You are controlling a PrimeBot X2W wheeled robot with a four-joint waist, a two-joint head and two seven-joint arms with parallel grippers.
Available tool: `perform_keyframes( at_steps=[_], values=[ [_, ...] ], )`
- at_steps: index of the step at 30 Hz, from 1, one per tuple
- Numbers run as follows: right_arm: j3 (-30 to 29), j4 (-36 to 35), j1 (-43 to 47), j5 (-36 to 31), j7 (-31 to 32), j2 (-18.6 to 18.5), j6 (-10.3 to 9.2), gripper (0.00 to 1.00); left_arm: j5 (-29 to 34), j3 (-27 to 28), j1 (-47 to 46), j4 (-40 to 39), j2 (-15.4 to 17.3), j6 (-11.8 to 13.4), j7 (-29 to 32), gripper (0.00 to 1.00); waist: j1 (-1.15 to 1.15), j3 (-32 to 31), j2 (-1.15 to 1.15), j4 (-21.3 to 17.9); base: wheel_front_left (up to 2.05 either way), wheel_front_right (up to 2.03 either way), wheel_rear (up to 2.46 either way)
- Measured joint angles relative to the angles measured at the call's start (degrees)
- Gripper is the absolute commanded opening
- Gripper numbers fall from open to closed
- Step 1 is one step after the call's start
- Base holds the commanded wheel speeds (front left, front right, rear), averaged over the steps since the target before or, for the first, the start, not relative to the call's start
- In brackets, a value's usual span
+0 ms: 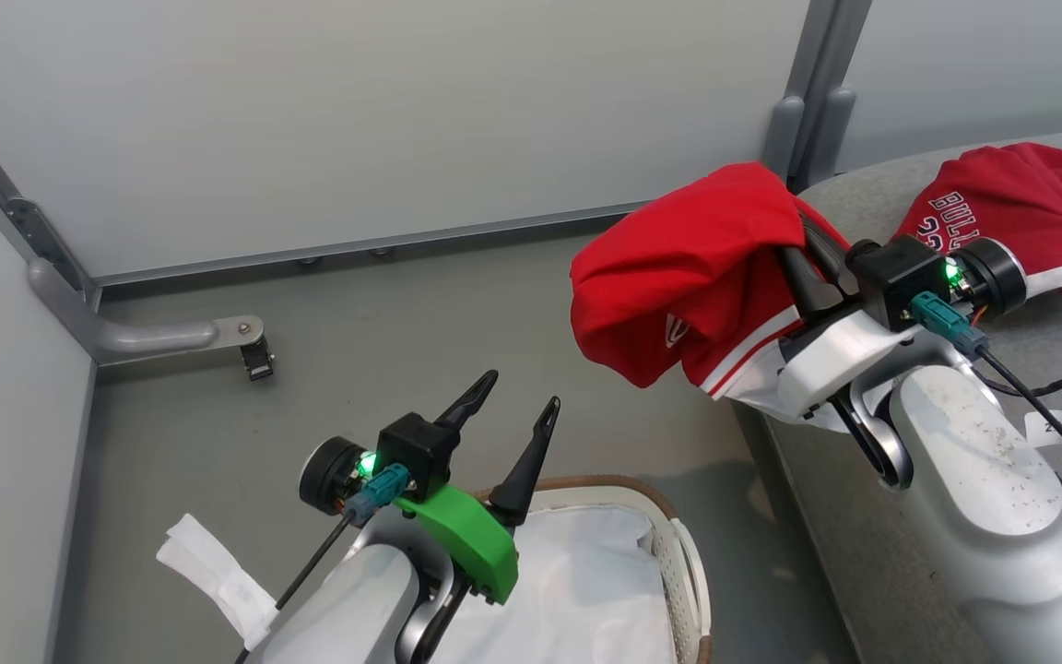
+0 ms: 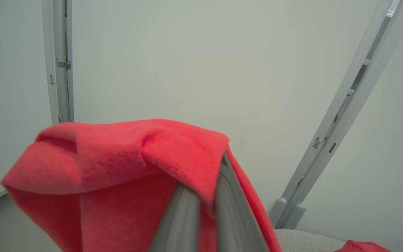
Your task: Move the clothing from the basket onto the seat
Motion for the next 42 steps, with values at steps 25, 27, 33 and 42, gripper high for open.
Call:
perform_keyframes(
  at_steps=[25, 27, 33, 42],
  values=[
    [-7.48, -1.94, 3.55, -2.52, 0.0, 1.02, 0.0, 0.0, 7.57, 3.21, -0.86, 0.62, -1.3, -1.52, -0.01, 1.0, 0.0, 5.29, 0.0, -16.45, 0.0, 0.0, 0.0],
    [-7.95, -2.19, 3.75, -2.63, 0.0, 1.29, 0.0, 0.0, 7.91, 3.15, -1.22, 0.78, -1.3, -1.55, 0.0, 1.0, 0.0, 5.88, 0.0, -18.08, 0.0, 0.0, 0.0],
    [-8.76, -2.63, 4.56, -2.9, 0.0, 2.04, 0.0, 0.0, 8.15, 2.91, -1.94, 1.3, -1.31, -1.75, 0.0, 1.0, 0.0, 7.76, 0.0, -22.48, 0.0, 0.0, 0.0],
    [-13.03, -1.19, 4.54, -5.45, 0.0, 1.98, 0.0, 0.0, 8.39, 2.19, -2.77, 1.31, -1.78, -1.81, -0.01, 1.0, 0.0, 10.04, 0.0, -23.73, 0.0, 0.0, 0.0]
  ],
)
